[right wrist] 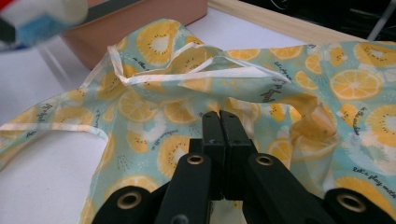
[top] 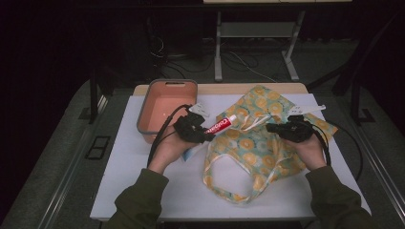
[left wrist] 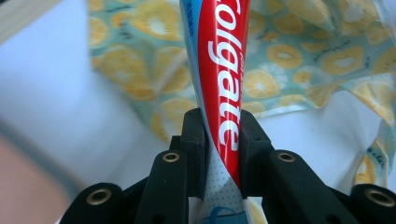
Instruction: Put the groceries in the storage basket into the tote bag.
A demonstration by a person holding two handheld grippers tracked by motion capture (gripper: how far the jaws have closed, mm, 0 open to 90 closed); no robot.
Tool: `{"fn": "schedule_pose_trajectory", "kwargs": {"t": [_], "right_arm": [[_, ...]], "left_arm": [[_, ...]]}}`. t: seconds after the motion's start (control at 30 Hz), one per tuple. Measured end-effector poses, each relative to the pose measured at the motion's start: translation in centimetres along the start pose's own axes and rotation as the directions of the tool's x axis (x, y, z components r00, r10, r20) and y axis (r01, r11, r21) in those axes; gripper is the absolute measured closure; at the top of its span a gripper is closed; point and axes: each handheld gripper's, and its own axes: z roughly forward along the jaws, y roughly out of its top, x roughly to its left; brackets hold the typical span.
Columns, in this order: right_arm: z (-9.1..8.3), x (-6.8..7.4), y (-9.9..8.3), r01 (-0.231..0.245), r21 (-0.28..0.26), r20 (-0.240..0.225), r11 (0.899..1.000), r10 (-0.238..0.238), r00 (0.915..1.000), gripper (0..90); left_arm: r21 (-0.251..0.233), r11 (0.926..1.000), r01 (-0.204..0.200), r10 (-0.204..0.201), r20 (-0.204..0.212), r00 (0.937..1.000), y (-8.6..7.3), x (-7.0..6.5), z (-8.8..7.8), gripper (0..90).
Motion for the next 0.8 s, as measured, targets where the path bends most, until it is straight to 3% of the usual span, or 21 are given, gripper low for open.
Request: {"fn": "schedule_pose_trajectory", "kwargs": {"t": [0.4,0.6,0.7,0.8], "right_arm": [[-0.3,0.0,0.2,0.0,-0.022,0.001,1.0,0.0,1.0,89.7],[-0.4,0.1,0.3,0.003,-0.03,-0.001,1.0,-0.003,1.0,89.7],[-0.4,0.3,0.4,0.004,-0.03,-0.003,1.0,-0.004,1.0,89.8],[-0.4,0.3,0.4,0.003,-0.033,-0.005,0.999,-0.003,1.0,89.8]], "left_arm": [[0.096,0.9924,-0.076,0.069,0.083,0.9942,1.9,-2.7,6.7,75.6],[0.131,0.9873,-0.09,0.08,0.08,0.9936,3.3,-3.2,10.2,75.6],[0.161,0.9826,-0.093,0.085,0.057,0.9948,4.2,-3.4,11.8,75.5],[0.163,0.9831,-0.083,0.076,0.049,0.9959,4.9,-3.3,13.0,75.5]]}}
